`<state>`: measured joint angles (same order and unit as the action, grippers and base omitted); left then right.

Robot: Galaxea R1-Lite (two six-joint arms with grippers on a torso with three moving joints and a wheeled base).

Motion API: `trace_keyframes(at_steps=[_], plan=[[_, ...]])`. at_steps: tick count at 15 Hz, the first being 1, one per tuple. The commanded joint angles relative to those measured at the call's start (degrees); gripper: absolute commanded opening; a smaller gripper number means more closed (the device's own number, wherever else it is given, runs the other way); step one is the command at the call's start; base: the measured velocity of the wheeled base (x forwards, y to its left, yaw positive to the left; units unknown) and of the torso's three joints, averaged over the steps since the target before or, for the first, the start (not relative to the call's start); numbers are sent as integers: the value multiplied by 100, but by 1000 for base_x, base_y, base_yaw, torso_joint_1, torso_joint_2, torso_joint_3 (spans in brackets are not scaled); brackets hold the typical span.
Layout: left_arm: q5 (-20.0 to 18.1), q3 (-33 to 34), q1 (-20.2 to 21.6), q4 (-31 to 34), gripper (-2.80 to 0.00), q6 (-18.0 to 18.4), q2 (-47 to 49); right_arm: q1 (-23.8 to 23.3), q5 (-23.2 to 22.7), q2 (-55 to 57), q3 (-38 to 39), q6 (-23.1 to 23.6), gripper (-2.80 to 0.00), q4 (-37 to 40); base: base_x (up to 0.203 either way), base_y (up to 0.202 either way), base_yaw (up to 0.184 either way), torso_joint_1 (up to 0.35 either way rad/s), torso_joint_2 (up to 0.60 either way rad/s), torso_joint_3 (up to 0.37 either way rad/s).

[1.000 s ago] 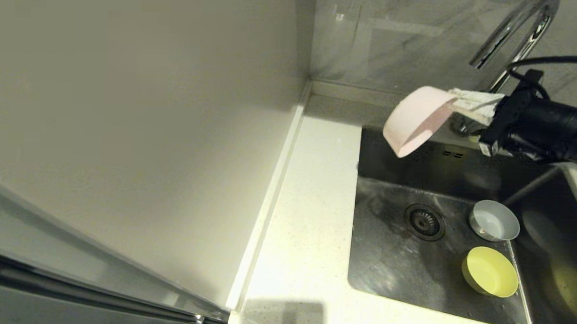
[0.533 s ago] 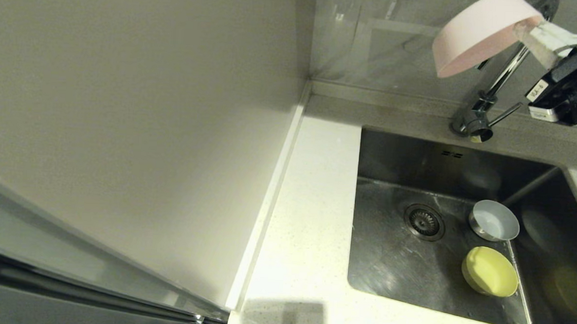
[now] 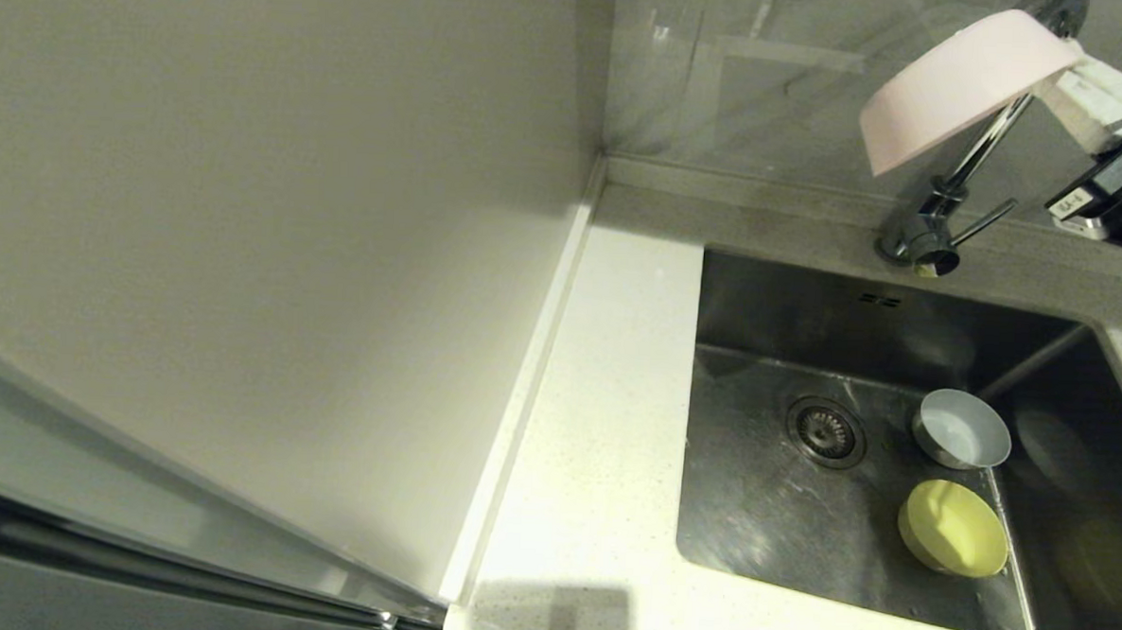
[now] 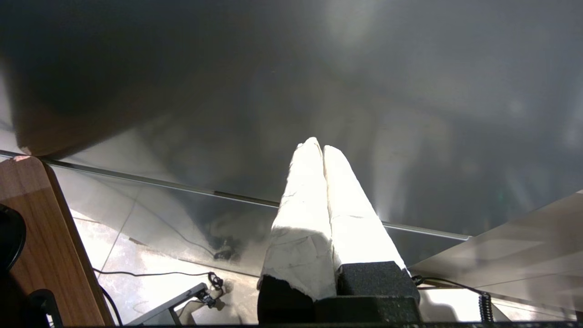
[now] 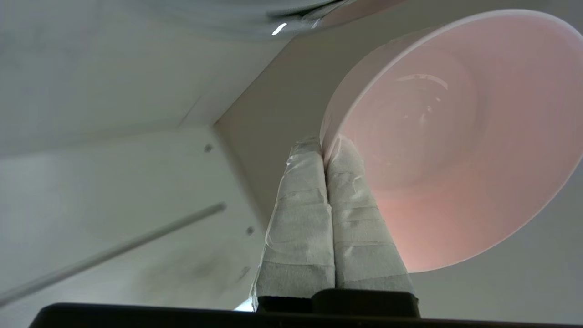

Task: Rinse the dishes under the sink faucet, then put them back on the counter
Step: Put a bowl back to the table from the sink

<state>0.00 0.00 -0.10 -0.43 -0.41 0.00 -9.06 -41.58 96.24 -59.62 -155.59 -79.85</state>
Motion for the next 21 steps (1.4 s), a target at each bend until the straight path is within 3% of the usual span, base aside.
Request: trace_keyframes(at_steps=[1, 3, 5, 6, 8, 10, 12, 15, 19, 21], plan=[[0, 18, 1, -1, -280, -2, 0, -111, -294, 41, -53, -68, -280, -60, 0, 0, 0, 0, 0, 0], [0, 18, 1, -1, -280, -2, 0, -189, -1096, -5, 385, 568, -280, -288, 0, 0, 0, 0, 0, 0], [0, 18, 1, -1, -280, -2, 0, -537, -1676, -219, 945, 1733, -280, -541, 0, 0, 0, 0, 0, 0], [0, 18, 1, -1, -280, -2, 0, -913, -2024, -314, 1116, 2184, -280, -588, 0, 0, 0, 0, 0, 0], [0, 18, 1, -1, -280, -2, 0, -1670, -2629, -421, 1269, 2497, -280, -625, 0, 0, 0, 0, 0, 0], [0, 18, 1, -1, -280, -2, 0, -2269, -3627, -428, 1316, 3000, -280, -638, 0, 0, 0, 0, 0, 0], [0, 18, 1, -1, -280, -2, 0, -2821, -4435, -374, 1299, 3788, -280, -637, 0, 0, 0, 0, 0, 0], [0, 18, 1, -1, -280, -2, 0, -3460, -4601, -270, 983, 4990, -280, -755, 0, 0, 0, 0, 0, 0], [0, 18, 1, -1, -280, -2, 0, -3783, -4608, -141, 541, 6617, -280, -781, 0, 0, 0, 0, 0, 0], [0, 18, 1, -1, -280, -2, 0, -3803, -4608, -137, 255, 6742, -280, -753, 0, 0, 0, 0, 0, 0]])
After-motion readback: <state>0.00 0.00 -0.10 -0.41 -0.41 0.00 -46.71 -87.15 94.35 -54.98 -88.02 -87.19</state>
